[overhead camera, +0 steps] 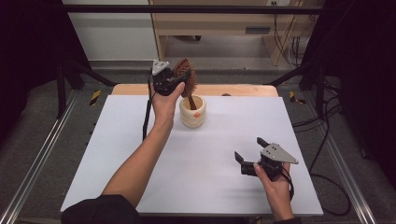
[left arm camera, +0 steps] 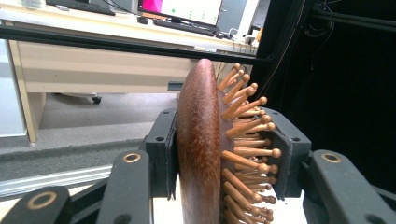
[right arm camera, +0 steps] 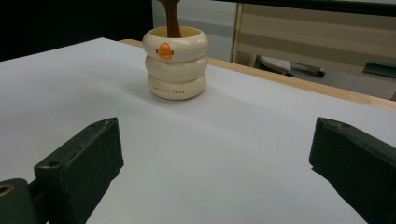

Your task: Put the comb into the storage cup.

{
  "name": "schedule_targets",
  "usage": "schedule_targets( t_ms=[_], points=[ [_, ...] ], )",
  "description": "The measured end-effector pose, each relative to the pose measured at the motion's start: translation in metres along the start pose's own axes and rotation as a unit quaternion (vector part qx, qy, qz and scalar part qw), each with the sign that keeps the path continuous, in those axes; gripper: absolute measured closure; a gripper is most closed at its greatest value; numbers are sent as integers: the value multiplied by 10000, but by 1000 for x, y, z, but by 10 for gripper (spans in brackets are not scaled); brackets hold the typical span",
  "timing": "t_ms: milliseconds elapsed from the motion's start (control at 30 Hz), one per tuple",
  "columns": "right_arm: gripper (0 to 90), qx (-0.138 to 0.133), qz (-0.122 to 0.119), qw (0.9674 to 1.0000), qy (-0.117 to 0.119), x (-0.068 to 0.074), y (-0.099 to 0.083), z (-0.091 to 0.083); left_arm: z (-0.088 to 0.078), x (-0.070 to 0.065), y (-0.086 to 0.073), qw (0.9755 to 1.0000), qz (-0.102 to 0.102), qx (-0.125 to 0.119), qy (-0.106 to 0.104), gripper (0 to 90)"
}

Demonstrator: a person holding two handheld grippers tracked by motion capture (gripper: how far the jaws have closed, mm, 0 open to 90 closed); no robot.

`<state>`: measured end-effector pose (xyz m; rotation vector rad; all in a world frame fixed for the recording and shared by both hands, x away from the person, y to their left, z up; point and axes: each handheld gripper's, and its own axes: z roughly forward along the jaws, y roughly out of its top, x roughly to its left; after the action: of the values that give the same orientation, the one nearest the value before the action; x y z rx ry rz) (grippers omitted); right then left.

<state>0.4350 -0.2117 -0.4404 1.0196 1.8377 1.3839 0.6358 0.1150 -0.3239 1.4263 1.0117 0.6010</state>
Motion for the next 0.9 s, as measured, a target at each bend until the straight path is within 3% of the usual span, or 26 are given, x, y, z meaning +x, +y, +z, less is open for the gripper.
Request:
schedule_targets(
  t_ms=[900],
  points=[
    [29,3,-1,10000,9,0,0,1,1,6,-7,9998,-182,36,-10,514]
  ],
)
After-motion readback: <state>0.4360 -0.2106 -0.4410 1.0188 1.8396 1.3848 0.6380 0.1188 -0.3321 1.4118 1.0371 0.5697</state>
